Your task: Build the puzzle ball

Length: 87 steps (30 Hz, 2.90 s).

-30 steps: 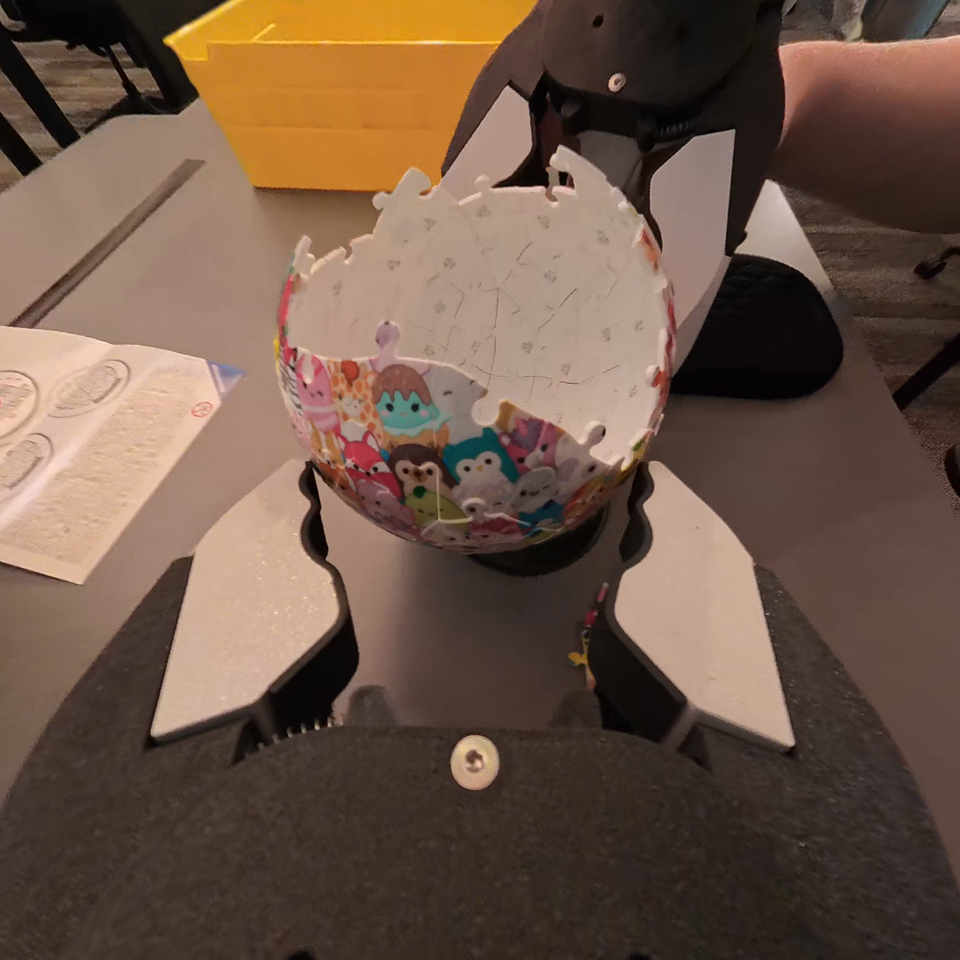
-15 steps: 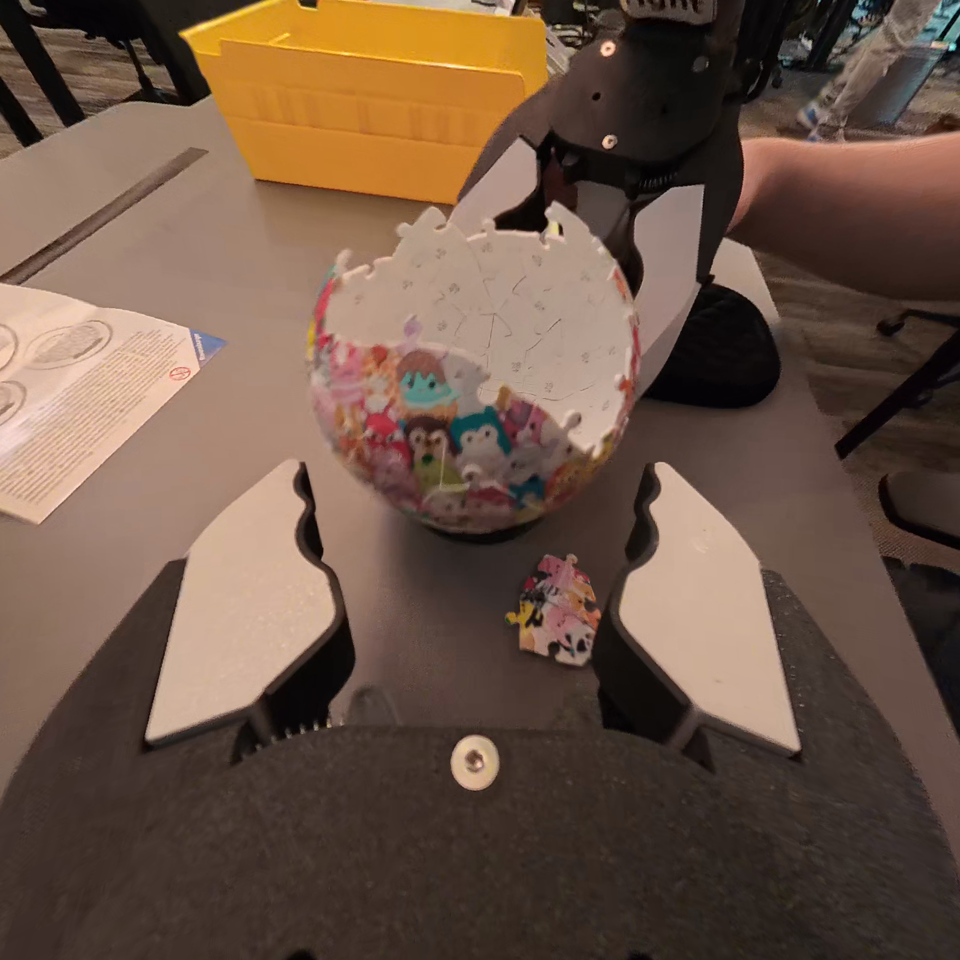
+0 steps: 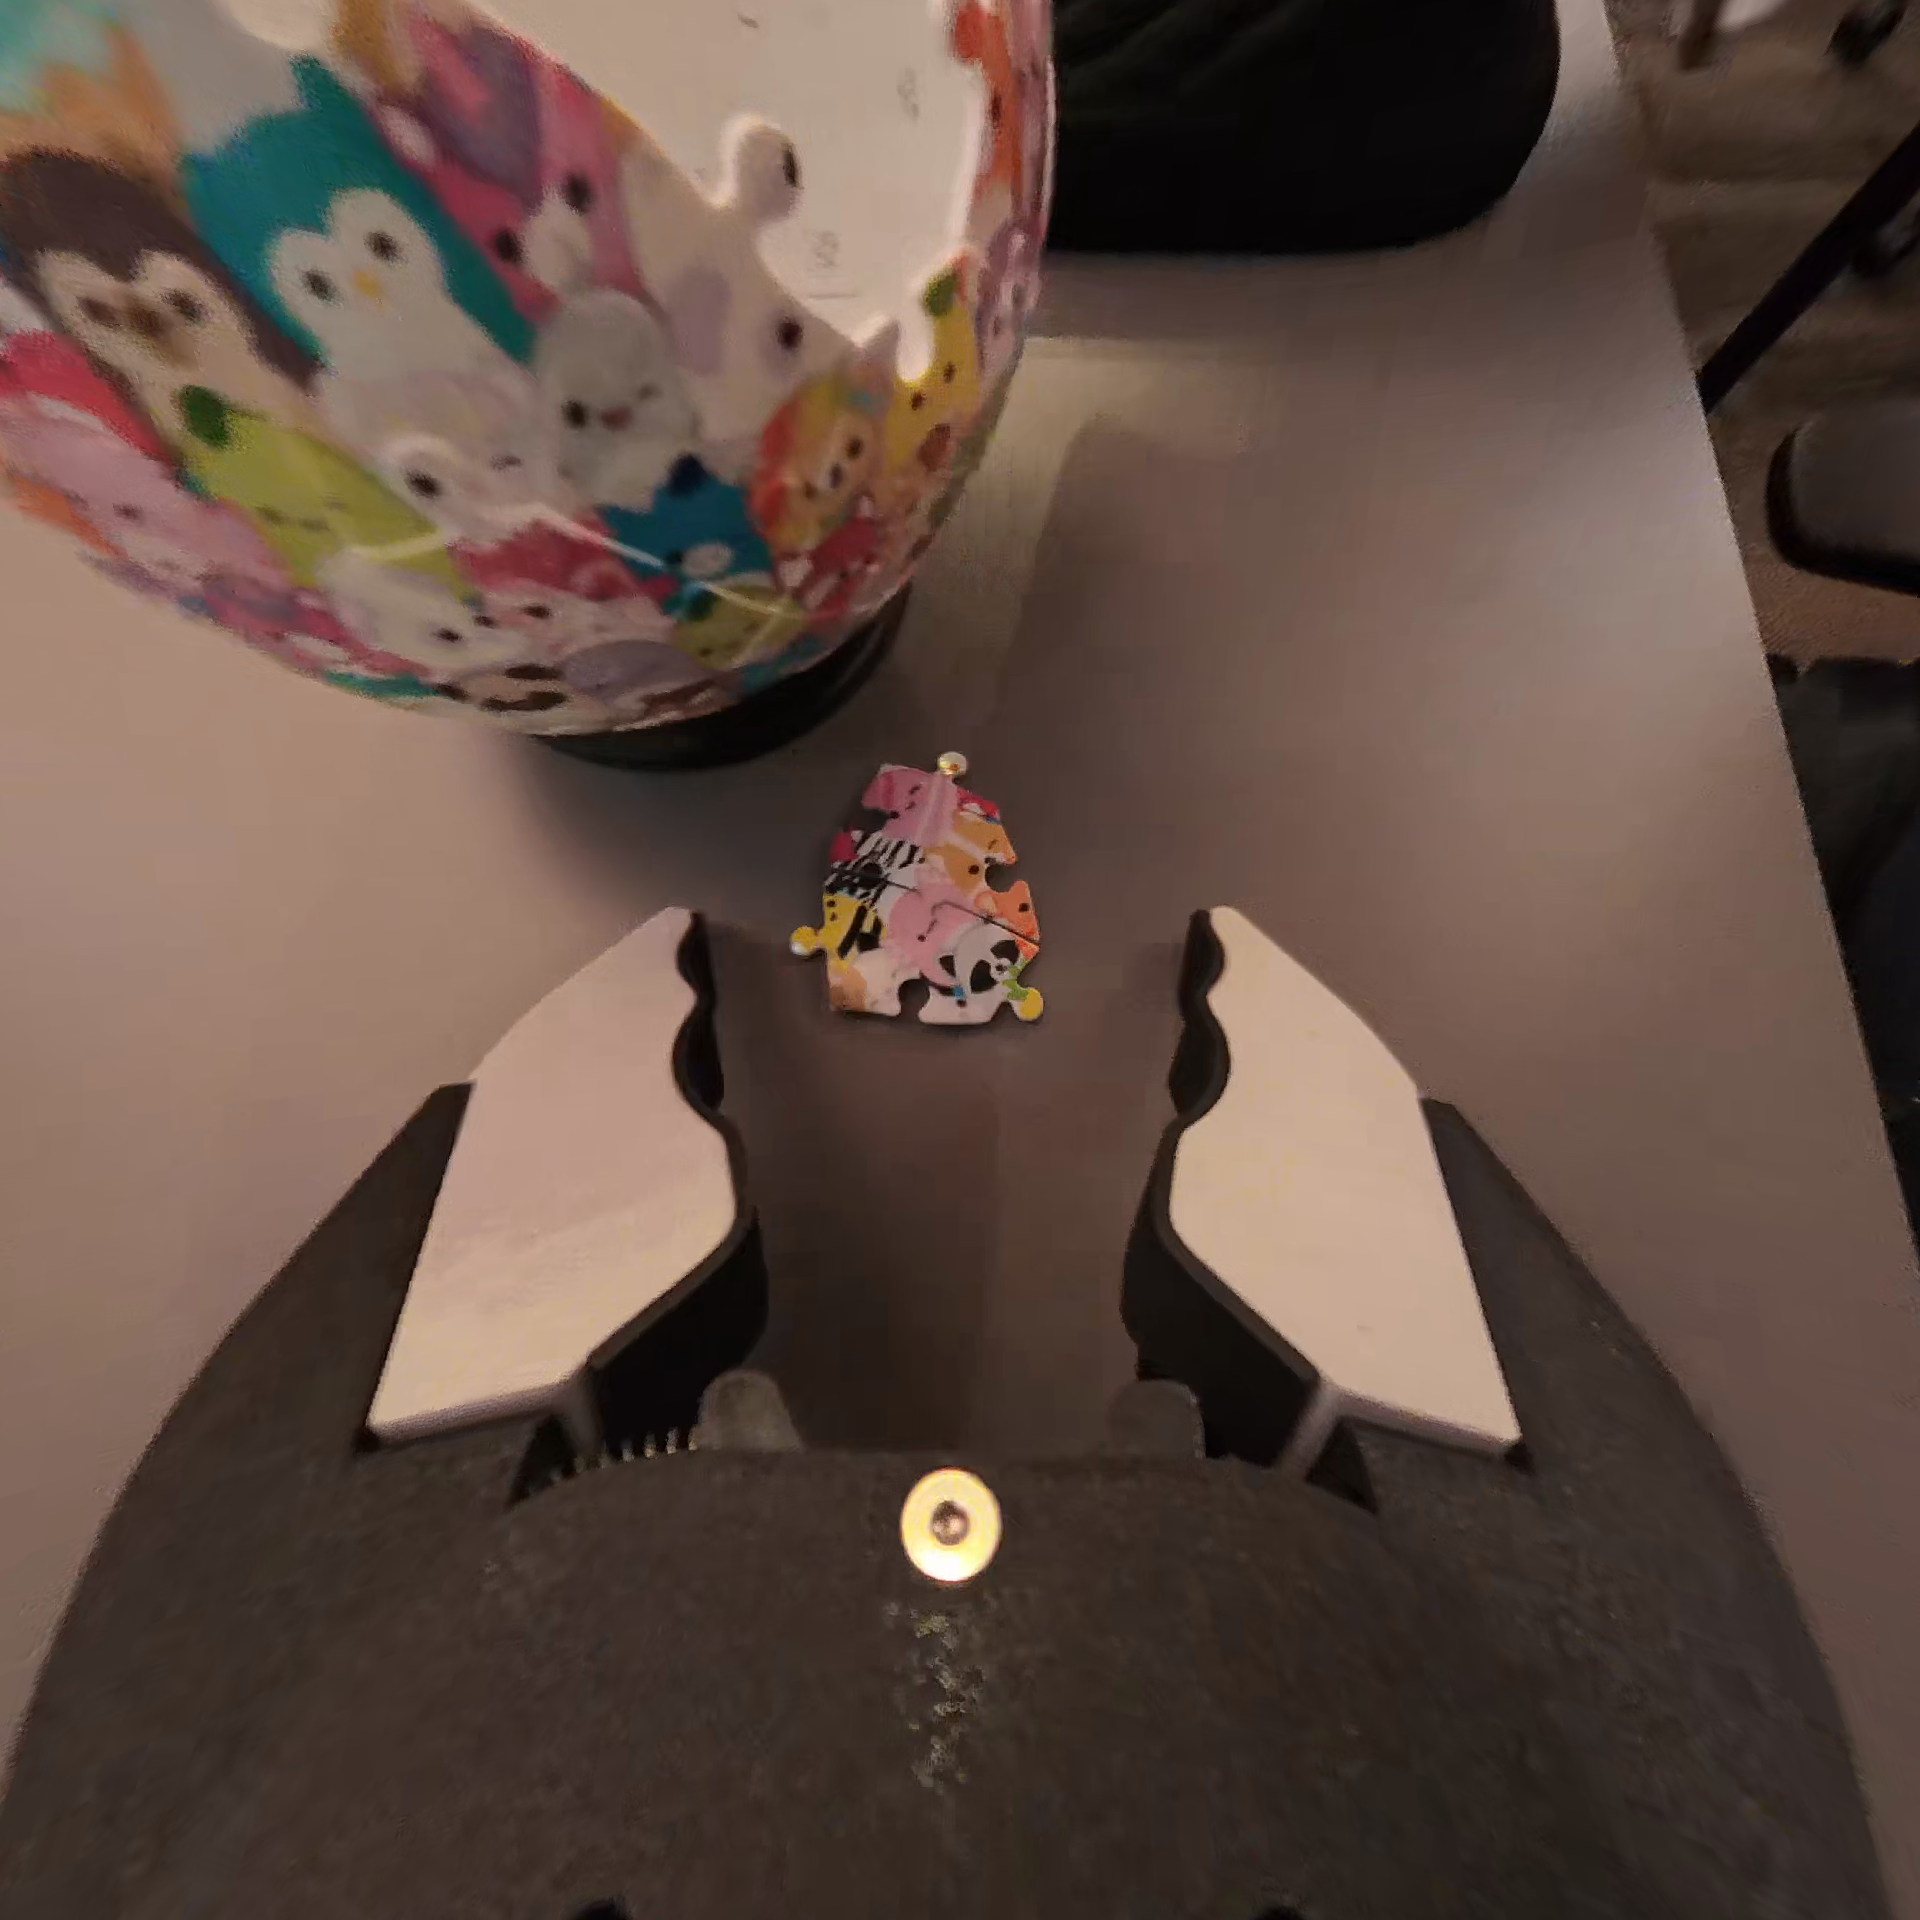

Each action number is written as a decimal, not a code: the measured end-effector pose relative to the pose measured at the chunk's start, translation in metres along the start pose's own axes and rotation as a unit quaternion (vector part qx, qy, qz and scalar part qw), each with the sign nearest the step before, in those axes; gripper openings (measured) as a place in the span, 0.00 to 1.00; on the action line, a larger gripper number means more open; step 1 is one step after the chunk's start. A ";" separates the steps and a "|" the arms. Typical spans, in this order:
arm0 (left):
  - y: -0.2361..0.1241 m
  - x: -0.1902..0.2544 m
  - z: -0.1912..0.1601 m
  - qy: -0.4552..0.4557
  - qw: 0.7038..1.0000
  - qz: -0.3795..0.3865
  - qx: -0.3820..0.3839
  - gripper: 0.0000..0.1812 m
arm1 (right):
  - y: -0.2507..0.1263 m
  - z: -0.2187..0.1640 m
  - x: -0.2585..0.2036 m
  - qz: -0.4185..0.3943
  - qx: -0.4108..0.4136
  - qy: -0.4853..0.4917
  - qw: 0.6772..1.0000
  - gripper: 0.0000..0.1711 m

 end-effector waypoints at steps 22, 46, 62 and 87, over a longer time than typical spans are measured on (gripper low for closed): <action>-0.015 0.020 -0.013 -0.018 1.000 0.012 0.010 0.23 | 0.032 -0.018 -0.080 0.057 -0.058 -0.028 0.996 0.58; -0.068 0.052 -0.019 -0.228 0.952 -0.142 0.148 0.23 | 0.123 0.013 -0.113 -0.115 -0.073 -0.402 0.905 0.10; -0.105 0.104 0.011 -0.192 0.942 -0.069 0.266 0.26 | 0.075 0.065 -0.132 0.211 0.164 0.237 0.934 0.02; -0.111 0.113 0.033 -0.272 0.903 -0.145 0.299 0.01 | 0.011 0.074 -0.108 0.141 0.239 0.143 0.950 0.15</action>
Point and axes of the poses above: each gripper's, where its closed fingertips meet, y out along the fingers, z out of its top, x = y × z across the jaws, the point moved 5 cm from there along -y, back along the fingers, and after that the axes turned 1 degree about -x, right-handed, at the moved point
